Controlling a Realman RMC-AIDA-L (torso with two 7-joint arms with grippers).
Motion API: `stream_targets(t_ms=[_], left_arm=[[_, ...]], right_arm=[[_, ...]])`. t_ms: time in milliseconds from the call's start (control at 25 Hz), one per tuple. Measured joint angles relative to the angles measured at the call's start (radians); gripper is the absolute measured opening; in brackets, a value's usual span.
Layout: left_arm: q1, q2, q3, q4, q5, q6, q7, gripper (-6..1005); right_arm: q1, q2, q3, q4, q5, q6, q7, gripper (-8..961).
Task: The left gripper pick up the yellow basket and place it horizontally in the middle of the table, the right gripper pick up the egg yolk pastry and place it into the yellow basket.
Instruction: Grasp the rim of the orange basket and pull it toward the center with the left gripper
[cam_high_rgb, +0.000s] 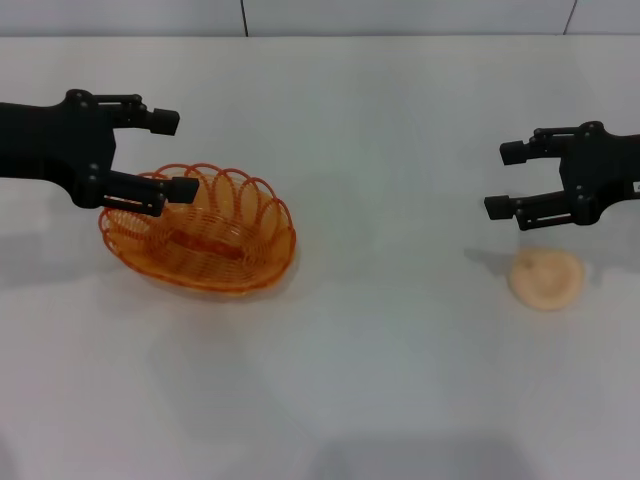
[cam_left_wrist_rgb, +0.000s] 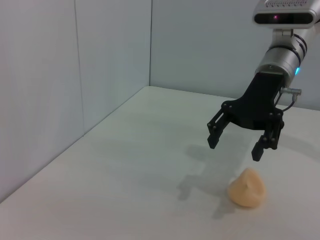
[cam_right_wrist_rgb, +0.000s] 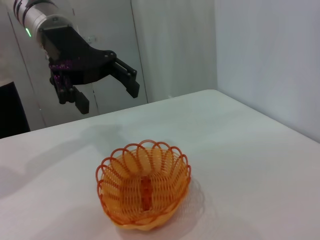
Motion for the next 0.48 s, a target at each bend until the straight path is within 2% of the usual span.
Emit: stream_targets(t_ms=[480], left_arm=[[-0.003, -0.009, 0.000, 0.002, 0.005, -0.003, -0.011, 882]], right_arm=[[-0.005, 0.003, 0.000, 0.000, 0.000, -0.001, -0.003, 794]])
